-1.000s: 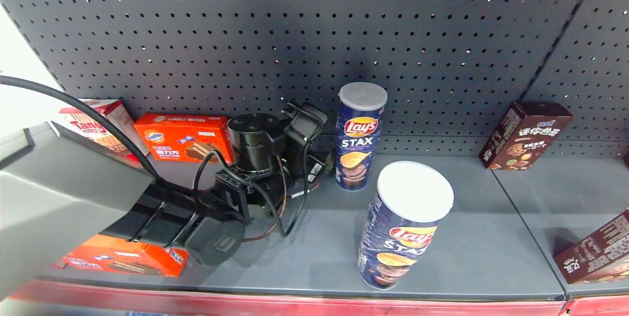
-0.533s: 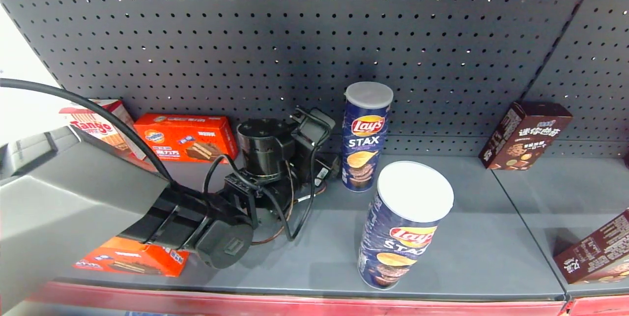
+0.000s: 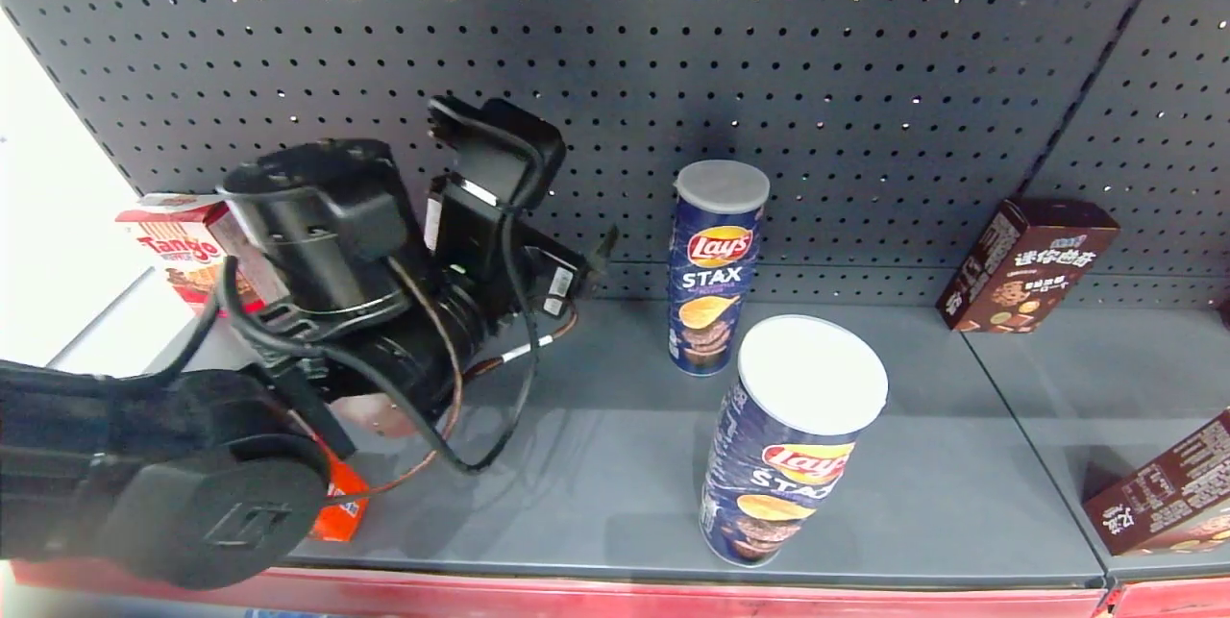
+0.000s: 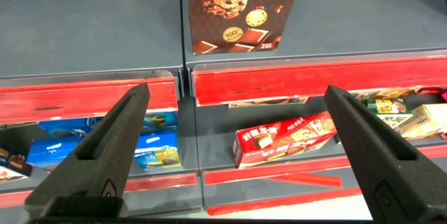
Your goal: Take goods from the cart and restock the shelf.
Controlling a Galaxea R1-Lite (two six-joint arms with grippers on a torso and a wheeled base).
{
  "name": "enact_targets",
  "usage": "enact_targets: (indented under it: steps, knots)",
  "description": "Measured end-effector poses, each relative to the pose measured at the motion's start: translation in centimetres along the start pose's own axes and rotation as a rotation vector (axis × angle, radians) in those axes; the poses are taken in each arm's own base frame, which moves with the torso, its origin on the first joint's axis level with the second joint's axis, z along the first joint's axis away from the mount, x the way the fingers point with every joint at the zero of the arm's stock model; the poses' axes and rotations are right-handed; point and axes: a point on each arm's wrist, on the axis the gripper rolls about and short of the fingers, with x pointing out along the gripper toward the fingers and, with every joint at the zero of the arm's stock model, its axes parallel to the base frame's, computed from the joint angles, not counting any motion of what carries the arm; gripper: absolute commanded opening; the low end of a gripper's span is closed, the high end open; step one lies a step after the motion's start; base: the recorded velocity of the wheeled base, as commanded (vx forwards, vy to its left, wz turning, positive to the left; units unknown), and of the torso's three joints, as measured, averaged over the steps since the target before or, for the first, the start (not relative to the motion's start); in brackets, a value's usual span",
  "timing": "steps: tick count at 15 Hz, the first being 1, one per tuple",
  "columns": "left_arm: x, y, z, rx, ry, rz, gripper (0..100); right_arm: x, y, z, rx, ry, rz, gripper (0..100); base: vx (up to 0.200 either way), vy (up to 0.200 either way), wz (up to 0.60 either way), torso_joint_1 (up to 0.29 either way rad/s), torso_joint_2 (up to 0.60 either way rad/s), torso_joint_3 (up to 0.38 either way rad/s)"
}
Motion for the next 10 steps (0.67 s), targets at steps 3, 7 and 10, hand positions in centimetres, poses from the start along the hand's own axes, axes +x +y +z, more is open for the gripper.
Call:
enact_targets:
  steps: [3,7,10]
  knots:
    - [-3.2,1.5,1.8,-0.021,-0.035,0.040,100,0.0,0.0,0.0,-0.001,0.000,0.001,100,0.000,0.000,0.00,0.000,0.00,0.000]
    - [-8.1,2.0,0.0,-0.034,0.013,0.066,100,0.0,0.0,0.0,-0.001,0.000,0.004,100,0.000,0.000,0.00,0.000,0.00,0.000]
    - [-9.5,2.7,-0.3,-0.041,0.004,0.082,100,0.0,0.0,0.0,-0.006,0.003,0.012,100,0.000,0.000,0.00,0.000,0.00,0.000]
